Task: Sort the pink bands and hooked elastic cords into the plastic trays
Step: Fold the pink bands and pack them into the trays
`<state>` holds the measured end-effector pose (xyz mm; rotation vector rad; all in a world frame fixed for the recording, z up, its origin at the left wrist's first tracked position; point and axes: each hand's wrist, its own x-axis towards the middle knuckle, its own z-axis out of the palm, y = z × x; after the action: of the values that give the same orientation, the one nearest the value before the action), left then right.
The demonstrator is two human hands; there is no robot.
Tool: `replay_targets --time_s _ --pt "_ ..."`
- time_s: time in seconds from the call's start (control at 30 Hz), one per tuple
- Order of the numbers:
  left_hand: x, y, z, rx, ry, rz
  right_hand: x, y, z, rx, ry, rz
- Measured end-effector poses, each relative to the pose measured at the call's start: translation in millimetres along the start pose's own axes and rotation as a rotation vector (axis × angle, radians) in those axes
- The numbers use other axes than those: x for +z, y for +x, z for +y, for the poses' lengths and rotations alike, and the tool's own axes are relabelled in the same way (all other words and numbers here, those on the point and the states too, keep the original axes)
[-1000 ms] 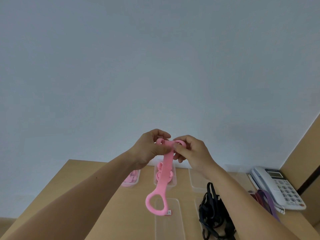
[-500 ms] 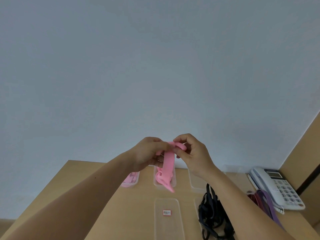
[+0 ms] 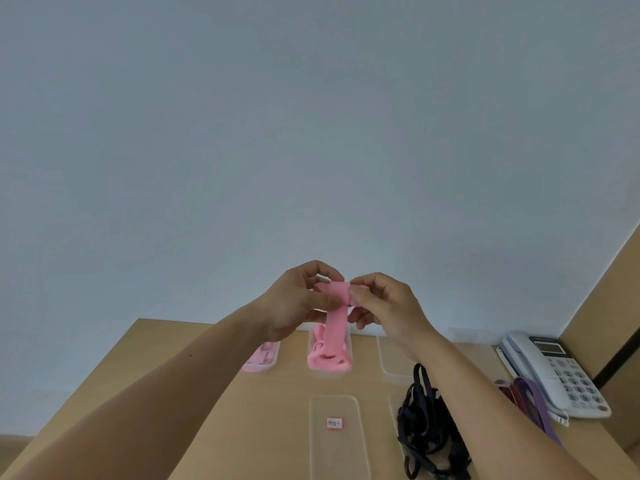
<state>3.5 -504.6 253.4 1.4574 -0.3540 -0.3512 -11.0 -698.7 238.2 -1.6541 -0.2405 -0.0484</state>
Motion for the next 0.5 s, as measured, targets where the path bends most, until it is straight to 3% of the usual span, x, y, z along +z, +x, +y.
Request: replay_targets --time_s 0.13,0.27,0.5 --pt "0.4 -1.6 -2.2 0.009 0.039 0.03 -0.9 -1.7 2.2 0.023 -0.011 -0.026" --pt "-0.7 -0.1 -3.7 -0.116 0.002 0.049 0.6 -2.7 4.1 -0.061 -0.09 0.015" --pt "-0.6 -0.3 -3.8 -0.203 0.059 -0.059 1.2 -2.1 3.3 -0.215 -0.206 0.022"
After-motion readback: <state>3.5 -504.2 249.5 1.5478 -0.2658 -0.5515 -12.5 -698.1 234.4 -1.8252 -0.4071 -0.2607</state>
